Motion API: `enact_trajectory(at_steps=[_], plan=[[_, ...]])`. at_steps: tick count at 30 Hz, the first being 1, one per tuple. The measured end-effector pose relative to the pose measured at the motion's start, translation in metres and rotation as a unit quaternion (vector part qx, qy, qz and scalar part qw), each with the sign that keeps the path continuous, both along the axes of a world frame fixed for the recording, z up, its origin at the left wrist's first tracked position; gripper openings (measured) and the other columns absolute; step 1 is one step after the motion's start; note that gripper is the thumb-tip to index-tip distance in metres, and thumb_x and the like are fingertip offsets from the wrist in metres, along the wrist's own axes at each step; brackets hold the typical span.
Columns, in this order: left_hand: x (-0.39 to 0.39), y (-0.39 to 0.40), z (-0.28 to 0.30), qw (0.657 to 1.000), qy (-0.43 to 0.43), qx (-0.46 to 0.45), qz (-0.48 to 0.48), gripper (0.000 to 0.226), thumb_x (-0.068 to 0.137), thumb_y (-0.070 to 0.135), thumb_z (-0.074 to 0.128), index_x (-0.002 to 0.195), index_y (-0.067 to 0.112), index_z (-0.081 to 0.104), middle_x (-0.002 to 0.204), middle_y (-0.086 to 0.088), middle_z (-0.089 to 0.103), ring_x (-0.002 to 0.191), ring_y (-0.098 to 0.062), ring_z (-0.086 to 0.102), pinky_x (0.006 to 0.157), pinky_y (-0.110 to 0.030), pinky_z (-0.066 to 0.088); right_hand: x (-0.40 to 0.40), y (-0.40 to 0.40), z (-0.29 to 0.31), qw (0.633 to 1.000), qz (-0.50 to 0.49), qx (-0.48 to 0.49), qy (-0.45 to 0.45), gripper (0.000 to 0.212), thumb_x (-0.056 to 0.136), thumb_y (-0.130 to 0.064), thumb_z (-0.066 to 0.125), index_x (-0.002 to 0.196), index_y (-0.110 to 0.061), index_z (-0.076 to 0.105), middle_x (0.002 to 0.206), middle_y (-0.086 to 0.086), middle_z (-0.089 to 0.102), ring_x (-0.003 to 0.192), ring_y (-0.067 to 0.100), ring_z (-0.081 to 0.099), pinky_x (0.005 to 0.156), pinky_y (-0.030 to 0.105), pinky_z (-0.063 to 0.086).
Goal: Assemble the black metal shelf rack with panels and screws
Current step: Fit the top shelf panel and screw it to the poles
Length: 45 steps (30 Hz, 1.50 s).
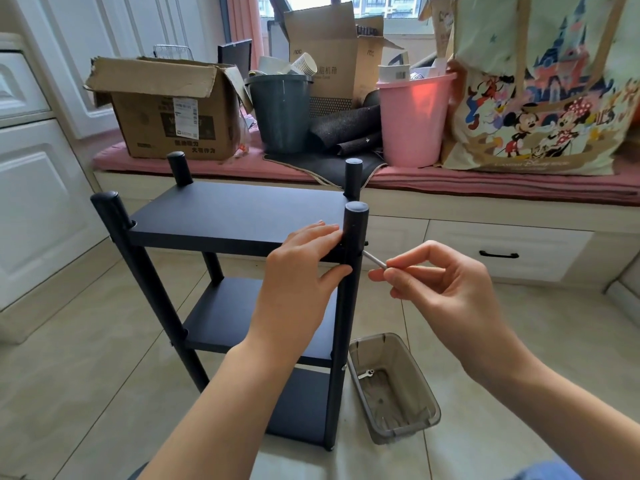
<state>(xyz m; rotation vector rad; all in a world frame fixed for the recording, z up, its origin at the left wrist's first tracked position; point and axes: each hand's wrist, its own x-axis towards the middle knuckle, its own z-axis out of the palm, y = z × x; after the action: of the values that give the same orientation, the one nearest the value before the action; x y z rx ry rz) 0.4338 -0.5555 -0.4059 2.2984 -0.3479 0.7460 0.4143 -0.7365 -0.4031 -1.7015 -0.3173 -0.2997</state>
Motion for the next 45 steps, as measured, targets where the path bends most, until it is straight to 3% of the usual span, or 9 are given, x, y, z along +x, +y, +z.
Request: enact_trajectory(at_steps=[3, 8, 15, 24, 27, 30, 39, 45], plan=[[0.0, 0.001, 0.001, 1.0, -0.004, -0.001, -0.005, 0.051, 0.078, 0.006, 0.083, 0.127, 0.01, 0.068, 0.127, -0.005, 0.068, 0.125, -0.021, 0.058, 0.102, 0.007, 0.017, 0.0, -0.001, 0.001, 1.0, 0.006, 0.001, -0.006, 0.006, 0.084, -0.009, 0.072, 0.087, -0.01, 0.067, 0.081, -0.003, 0.077, 0.082, 0.019, 0.074, 0.076, 0.032, 0.059], [-0.001, 0.001, 0.002, 1.0, -0.007, 0.005, -0.013, 0.047, 0.083, 0.004, 0.078, 0.128, 0.01, 0.067, 0.129, -0.005, 0.068, 0.127, -0.022, 0.058, 0.1, 0.008, 0.017, -0.002, 0.001, 0.002, 1.0, 0.015, -0.008, -0.019, 0.006, 0.085, -0.006, 0.071, 0.086, -0.01, 0.067, 0.079, -0.005, 0.077, 0.077, 0.013, 0.073, 0.069, 0.021, 0.057], [0.0, 0.001, 0.001, 1.0, -0.018, 0.003, -0.014, 0.042, 0.084, 0.001, 0.076, 0.125, 0.009, 0.069, 0.125, -0.006, 0.069, 0.124, -0.024, 0.06, 0.102, 0.005, 0.017, 0.0, 0.004, 0.001, 1.0, 0.005, -0.015, -0.016, 0.007, 0.085, -0.008, 0.073, 0.085, -0.013, 0.068, 0.079, -0.005, 0.077, 0.074, 0.015, 0.073, 0.07, 0.026, 0.058], [0.001, 0.001, 0.0, 0.999, -0.031, -0.004, -0.015, 0.04, 0.083, 0.001, 0.077, 0.122, 0.006, 0.07, 0.122, -0.009, 0.071, 0.121, -0.027, 0.062, 0.1, 0.008, 0.015, 0.003, 0.01, 0.002, 0.999, 0.0, -0.023, -0.029, 0.009, 0.085, -0.007, 0.073, 0.085, -0.014, 0.067, 0.078, -0.006, 0.077, 0.075, 0.013, 0.073, 0.067, 0.023, 0.057], [0.001, 0.0, 0.0, 0.999, -0.035, -0.001, -0.01, 0.04, 0.08, 0.0, 0.079, 0.12, 0.005, 0.072, 0.119, -0.01, 0.072, 0.117, -0.028, 0.064, 0.104, -0.002, 0.014, 0.005, 0.011, 0.001, 1.0, 0.0, -0.019, -0.024, 0.009, 0.086, -0.007, 0.073, 0.084, -0.015, 0.067, 0.078, -0.006, 0.077, 0.073, 0.013, 0.072, 0.067, 0.023, 0.057], [0.001, -0.001, -0.001, 0.999, -0.04, 0.006, -0.004, 0.04, 0.08, 0.001, 0.08, 0.119, 0.006, 0.072, 0.118, -0.008, 0.073, 0.116, -0.028, 0.066, 0.103, -0.012, 0.024, 0.006, 0.013, 0.001, 1.0, -0.003, -0.017, -0.021, 0.008, 0.086, -0.009, 0.073, 0.084, -0.016, 0.068, 0.078, -0.006, 0.077, 0.072, 0.018, 0.071, 0.068, 0.025, 0.057], [0.003, -0.001, -0.004, 0.999, -0.049, 0.009, 0.001, 0.041, 0.08, 0.002, 0.079, 0.12, 0.006, 0.072, 0.119, -0.009, 0.072, 0.117, -0.029, 0.066, 0.103, -0.03, 0.036, 0.01, 0.019, 0.003, 1.0, 0.005, -0.005, -0.019, 0.009, 0.086, -0.008, 0.072, 0.083, -0.015, 0.067, 0.078, -0.003, 0.077, 0.07, 0.011, 0.071, 0.065, 0.021, 0.054], [0.004, -0.001, -0.004, 0.999, -0.053, 0.012, 0.0, 0.041, 0.08, 0.001, 0.08, 0.119, 0.007, 0.072, 0.118, -0.008, 0.073, 0.116, -0.028, 0.065, 0.104, -0.02, 0.033, 0.012, 0.021, 0.003, 1.0, 0.011, 0.008, -0.015, 0.006, 0.087, -0.006, 0.07, 0.085, -0.011, 0.067, 0.079, -0.001, 0.077, 0.073, 0.009, 0.072, 0.063, 0.018, 0.053]])
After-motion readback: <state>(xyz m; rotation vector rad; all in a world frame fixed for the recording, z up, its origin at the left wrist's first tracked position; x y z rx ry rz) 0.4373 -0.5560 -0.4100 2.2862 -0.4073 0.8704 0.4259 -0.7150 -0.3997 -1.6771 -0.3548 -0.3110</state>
